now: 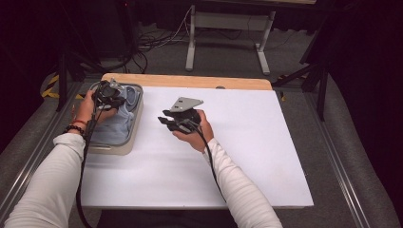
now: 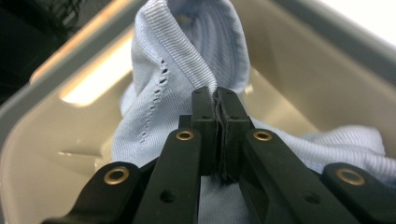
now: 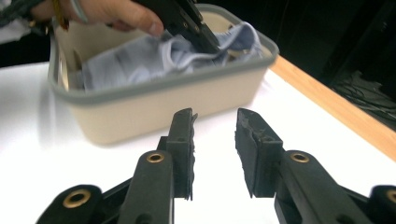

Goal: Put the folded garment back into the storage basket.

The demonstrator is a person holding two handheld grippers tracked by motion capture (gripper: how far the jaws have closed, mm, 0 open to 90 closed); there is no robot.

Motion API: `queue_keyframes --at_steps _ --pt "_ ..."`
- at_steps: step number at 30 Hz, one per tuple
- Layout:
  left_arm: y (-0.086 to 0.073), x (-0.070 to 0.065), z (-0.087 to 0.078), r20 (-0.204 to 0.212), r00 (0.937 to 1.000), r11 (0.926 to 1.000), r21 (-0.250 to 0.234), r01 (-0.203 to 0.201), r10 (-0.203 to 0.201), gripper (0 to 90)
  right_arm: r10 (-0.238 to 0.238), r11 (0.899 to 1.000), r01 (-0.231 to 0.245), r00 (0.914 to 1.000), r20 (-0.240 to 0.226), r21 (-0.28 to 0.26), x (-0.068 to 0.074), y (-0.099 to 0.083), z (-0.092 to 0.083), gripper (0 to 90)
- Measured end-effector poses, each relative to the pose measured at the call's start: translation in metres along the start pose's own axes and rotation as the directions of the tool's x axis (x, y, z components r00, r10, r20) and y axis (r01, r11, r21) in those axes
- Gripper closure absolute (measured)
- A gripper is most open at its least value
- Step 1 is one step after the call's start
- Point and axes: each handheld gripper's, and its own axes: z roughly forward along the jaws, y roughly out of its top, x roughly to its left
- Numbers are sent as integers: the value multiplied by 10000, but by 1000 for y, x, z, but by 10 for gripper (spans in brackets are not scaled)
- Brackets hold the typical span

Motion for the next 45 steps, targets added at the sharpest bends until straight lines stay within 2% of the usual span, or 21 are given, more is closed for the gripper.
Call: queue_keyframes --at_steps 4,8,14,15,18,19,20,21,22,23,26,27,29,31,33,34,36,38,39,41,45 --pt "1 -3 8 103 9998 9987 490 -166 161 873 73 9998 -75 9999 79 174 0 -16 -17 671" --pt "0 -3 12 141 9999 9986 521 27 -35 872 53 9999 -56 9997 230 123 3 -32 -37 673" --pt "-4 0 3 -28 9993 9992 -152 382 -383 862 118 9998 -128 9970 771 123 -2 -47 -64 664" --pt "-5 0 1 40 9987 9982 -322 504 -503 860 172 9998 -179 9963 845 82 -3 -49 -68 664" --pt "-8 1 -7 -134 9983 9955 -771 559 -571 819 277 9996 -282 9922 1214 22 -7 -55 -78 657" --pt "-9 1 -10 -25 9975 9930 -957 694 -700 809 352 9994 -352 9917 1239 -29 -9 -57 -82 656" --pt "-10 0 -14 -212 9970 9902 -1203 711 -741 789 382 9993 -379 9909 1294 -49 -9 -59 -85 653" --pt "-10 1 -17 -314 9963 9877 -1378 746 -796 725 420 9991 -410 9882 1472 -101 -10 -62 -90 650" --pt "-11 0 -19 -98 9961 9846 -1526 856 -881 741 472 9989 -455 9877 1493 -150 -11 -64 -92 650" --pt "-12 0 -22 11 9966 9807 -1777 813 -824 754 504 9987 -485 9870 1524 -167 -12 -65 -94 650" --pt "-12 -6 -30 -119 9976 9721 -2260 633 -677 716 544 9985 -520 9833 1734 -184 -13 -71 -101 647" --pt "-12 -7 -32 -184 9974 9699 -2352 628 -691 680 621 9980 -594 9822 1771 -204 -14 -74 -103 640" --pt "-12 -9 -35 -14 9983 9652 -2557 553 -576 732 661 9978 -629 9802 1865 -231 -15 -75 -106 634" --pt "-12 -11 -38 -96 9983 9612 -2706 532 -580 699 774 9969 -732 9770 1987 -287 -16 -78 -110 614" --pt "-13 -12 -42 -77 9979 9540 -2937 597 -648 688 799 9967 -752 9728 2175 -302 -17 -79 -115 613" --pt "-14 -13 -43 -96 9977 9535 -2954 607 -664 674 786 9968 -729 9723 2203 -338 -18 -79 -117 613" --pt "-15 -14 -47 -186 9977 9462 -3186 560 -653 644 753 9970 -691 9687 2365 -346 -17 -79 -120 610" --pt "-17 -16 -51 -131 9973 9355 -3475 633 -723 620 738 9970 -661 9680 2399 -402 -18 -79 -123 602" --pt "-18 -17 -52 -119 9976 9341 -3520 595 -680 614 728 9970 -645 9665 2461 -417 -17 -79 -124 598" --pt "-20 -20 -57 -228 9977 9248 -3770 501 -633 606 680 9974 -594 9651 2530 -417 -17 -80 -126 577" --pt "-23 -25 -64 -317 9986 9174 -3971 256 -416 581 680 9970 -566 9658 2501 -524 -16 -81 -129 557"
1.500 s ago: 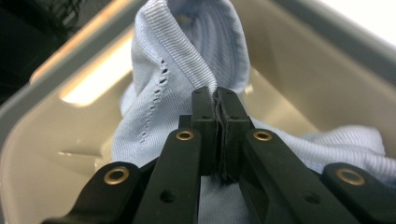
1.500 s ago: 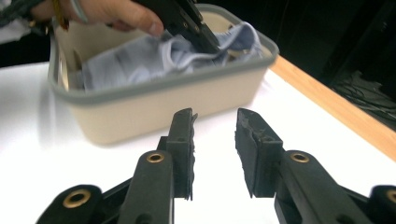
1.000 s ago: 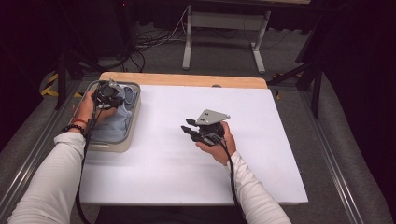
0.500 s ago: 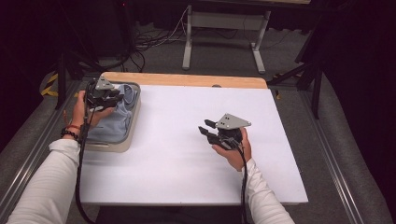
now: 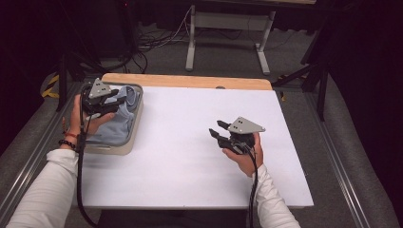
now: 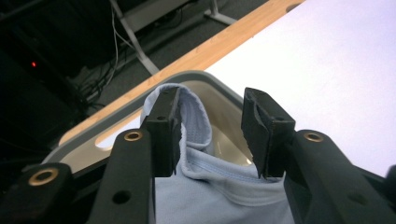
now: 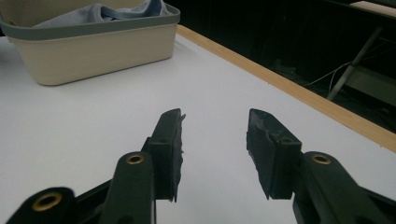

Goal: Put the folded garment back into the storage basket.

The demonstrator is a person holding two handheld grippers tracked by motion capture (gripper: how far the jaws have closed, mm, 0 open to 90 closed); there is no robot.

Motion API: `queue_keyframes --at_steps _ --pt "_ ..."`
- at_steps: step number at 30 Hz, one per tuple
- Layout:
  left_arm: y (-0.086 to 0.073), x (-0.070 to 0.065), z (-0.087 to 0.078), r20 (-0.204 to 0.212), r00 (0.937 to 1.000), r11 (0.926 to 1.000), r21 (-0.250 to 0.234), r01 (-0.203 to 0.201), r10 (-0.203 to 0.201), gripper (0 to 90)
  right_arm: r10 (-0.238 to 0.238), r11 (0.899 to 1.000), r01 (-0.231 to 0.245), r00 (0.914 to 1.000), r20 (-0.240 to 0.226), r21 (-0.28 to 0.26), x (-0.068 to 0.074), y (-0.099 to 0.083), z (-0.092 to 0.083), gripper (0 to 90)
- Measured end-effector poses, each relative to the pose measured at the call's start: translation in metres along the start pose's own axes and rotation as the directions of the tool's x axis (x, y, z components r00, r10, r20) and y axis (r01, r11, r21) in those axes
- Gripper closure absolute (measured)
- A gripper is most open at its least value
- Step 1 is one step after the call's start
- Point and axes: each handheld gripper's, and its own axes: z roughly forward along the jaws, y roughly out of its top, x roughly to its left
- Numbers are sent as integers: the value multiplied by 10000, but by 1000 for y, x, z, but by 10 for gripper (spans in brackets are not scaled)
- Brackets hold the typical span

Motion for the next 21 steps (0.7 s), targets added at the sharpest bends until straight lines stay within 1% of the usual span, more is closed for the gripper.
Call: queue_keyframes --at_steps 2,5,6,8,9,10,11,12,14,16,17,18,19,21 --pt "0 -2 -3 102 9999 9999 -109 2 -1 581 -150 9999 150 9999 44 -20 2 0 -1 548" --pt "-1 -4 -8 90 10000 9995 -300 1 2 575 -176 9998 177 9998 79 -72 3 0 -3 537" --pt "-2 -4 -9 22 10000 9993 -370 -29 30 571 -155 9998 155 9999 60 -104 3 0 -3 533" --pt "-3 -5 -11 79 10000 9993 -385 -34 37 562 -252 9996 253 9996 128 -108 4 0 -5 522" --pt "-3 -5 -12 -4 10000 9992 -383 -62 62 558 -234 9996 236 9996 127 -151 4 0 -6 519" --pt "-4 -4 -14 -22 10000 9991 -416 -33 32 557 -211 9996 213 9997 100 -210 4 0 -7 517" --pt "-6 -4 -15 55 9999 9987 -484 143 -141 552 -206 9996 208 9997 112 -199 5 -1 -8 511" --pt "-8 -3 -17 -19 10000 9989 -473 45 -46 551 -221 9995 224 9996 145 -217 5 -1 -9 506" --pt "-10 -3 -18 23 9999 9989 -446 122 -121 550 -235 9994 238 9996 147 -259 5 -1 -10 494" --pt "-13 -1 -19 -51 10000 9997 -234 -24 22 555 -244 9993 249 9995 210 -281 5 -2 -12 473" --pt "-14 0 -18 -43 10000 9999 -139 -7 6 558 -242 9993 248 9995 208 -274 5 -3 -12 462" --pt "-16 3 -16 -73 10000 9999 126 49 -49 563 -233 9994 238 9995 196 -268 5 -4 -13 452" --pt "-18 5 -14 -140 9999 9997 257 14 -11 574 -225 9995 228 9996 155 -199 6 -5 -13 443" --pt "-23 11 -7 -30 9998 9963 842 185 -183 598 -255 9996 256 9996 129 -69 7 -6 -13 439"
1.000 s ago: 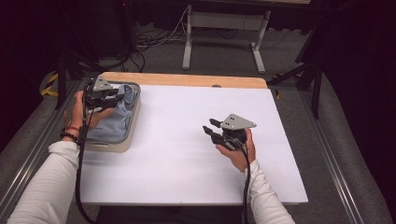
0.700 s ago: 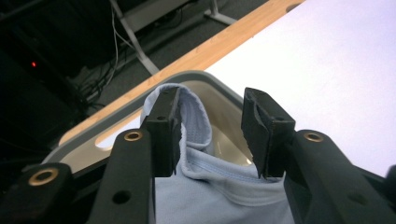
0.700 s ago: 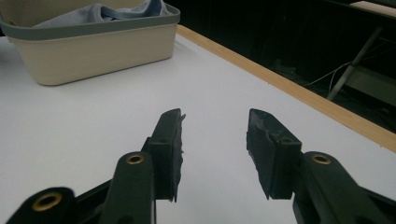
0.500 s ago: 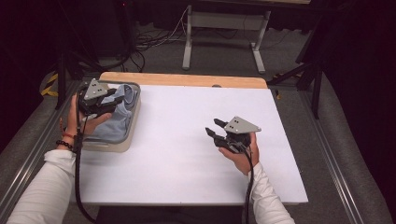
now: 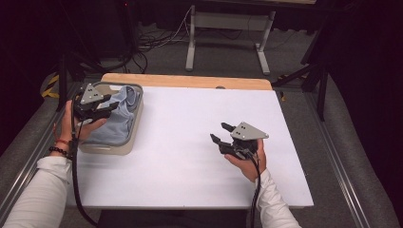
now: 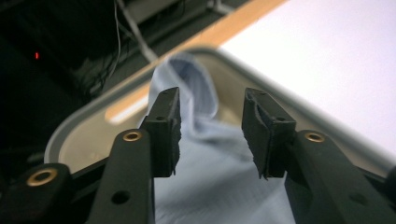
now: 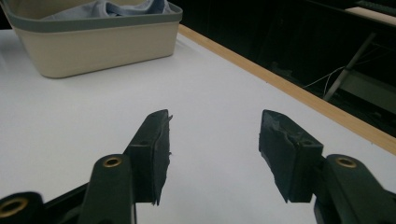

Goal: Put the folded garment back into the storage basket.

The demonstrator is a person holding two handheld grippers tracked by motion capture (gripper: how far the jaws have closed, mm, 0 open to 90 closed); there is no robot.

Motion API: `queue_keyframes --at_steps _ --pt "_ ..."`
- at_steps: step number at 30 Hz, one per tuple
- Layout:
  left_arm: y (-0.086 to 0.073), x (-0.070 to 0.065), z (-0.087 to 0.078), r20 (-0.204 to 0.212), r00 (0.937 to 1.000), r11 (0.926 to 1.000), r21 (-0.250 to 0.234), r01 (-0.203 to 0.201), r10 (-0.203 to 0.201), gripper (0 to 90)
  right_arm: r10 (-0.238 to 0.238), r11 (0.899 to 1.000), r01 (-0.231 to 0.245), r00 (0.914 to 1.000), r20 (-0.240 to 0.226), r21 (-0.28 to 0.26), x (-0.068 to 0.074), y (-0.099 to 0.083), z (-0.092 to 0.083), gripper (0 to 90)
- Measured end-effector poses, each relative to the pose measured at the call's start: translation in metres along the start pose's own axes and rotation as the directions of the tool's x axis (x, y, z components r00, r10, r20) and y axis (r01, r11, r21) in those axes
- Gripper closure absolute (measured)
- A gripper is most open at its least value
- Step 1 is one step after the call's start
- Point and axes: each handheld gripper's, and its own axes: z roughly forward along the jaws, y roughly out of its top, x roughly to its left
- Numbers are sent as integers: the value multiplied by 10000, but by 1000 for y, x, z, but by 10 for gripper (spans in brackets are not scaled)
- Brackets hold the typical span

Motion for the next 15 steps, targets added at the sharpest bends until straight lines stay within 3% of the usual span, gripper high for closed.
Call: queue_keyframes --at_steps 2,6,8,11,12,14,15 --pt "-3 5 8 -198 9997 9981 609 -99 111 648 -26 10000 26 10000 -75 89 1 -2 0 439" --pt "-5 7 15 78 9999 9930 1175 -125 117 791 -71 9997 74 9999 -120 222 2 -5 0 433" --pt "-5 3 23 231 9994 9821 1860 -309 271 835 -71 9996 74 9999 -120 282 2 -6 0 424" --pt "-6 0 32 298 9985 9667 2505 -526 466 887 -68 9995 73 9999 -157 316 3 -7 -1 419" --pt "-6 0 32 298 9985 9667 2505 -526 466 892 -68 9995 73 9999 -157 316 3 -7 -1 419" --pt "-6 -1 39 185 9982 9510 3035 -593 563 894 -127 9990 135 9997 -196 424 4 -8 -2 418" --pt "-6 -1 39 185 9982 9510 3035 -593 563 895 -146 9990 154 9997 -175 430 4 -8 -2 418"
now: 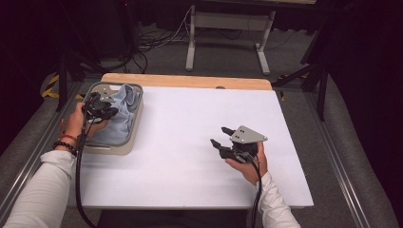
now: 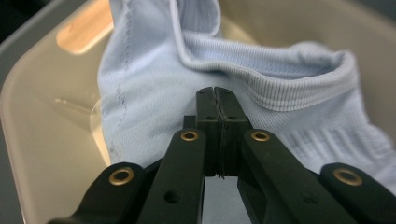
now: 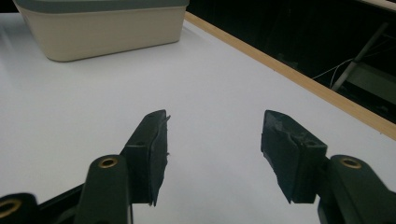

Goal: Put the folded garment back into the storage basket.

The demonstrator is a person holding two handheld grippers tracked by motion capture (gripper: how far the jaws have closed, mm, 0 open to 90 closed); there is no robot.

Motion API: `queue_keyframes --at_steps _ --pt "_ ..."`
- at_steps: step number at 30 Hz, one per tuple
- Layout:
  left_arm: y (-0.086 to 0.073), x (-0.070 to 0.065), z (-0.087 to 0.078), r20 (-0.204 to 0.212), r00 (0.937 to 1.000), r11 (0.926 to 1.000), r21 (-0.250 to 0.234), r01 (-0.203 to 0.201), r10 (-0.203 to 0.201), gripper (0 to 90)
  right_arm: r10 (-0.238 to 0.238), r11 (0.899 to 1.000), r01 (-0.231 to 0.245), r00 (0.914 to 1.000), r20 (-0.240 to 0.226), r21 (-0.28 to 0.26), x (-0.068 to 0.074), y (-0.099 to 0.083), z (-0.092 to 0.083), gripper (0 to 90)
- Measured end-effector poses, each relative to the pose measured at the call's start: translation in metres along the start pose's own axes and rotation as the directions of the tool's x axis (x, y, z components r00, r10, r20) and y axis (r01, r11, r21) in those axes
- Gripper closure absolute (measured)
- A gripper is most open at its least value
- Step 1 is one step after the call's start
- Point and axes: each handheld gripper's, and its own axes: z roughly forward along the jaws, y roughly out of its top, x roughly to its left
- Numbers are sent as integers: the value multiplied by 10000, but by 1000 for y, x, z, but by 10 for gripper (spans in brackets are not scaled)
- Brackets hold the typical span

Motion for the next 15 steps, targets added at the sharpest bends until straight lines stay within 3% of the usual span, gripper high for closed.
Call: queue_keyframes --at_steps 3,9,12,15 --pt "2 -2 8 -87 9997 9963 832 -226 234 895 25 10000 -24 10000 -48 59 0 -1 1 417" --pt "1 -2 9 106 9998 9958 895 -197 188 897 -85 9998 87 9998 -164 158 3 0 3 417" --pt "1 -1 3 14 9999 9992 384 -148 147 895 -117 9998 120 9998 -164 188 4 0 4 417" --pt "0 2 -8 -180 9996 9980 -583 229 -240 888 -133 9998 135 9998 -131 143 4 0 3 414"
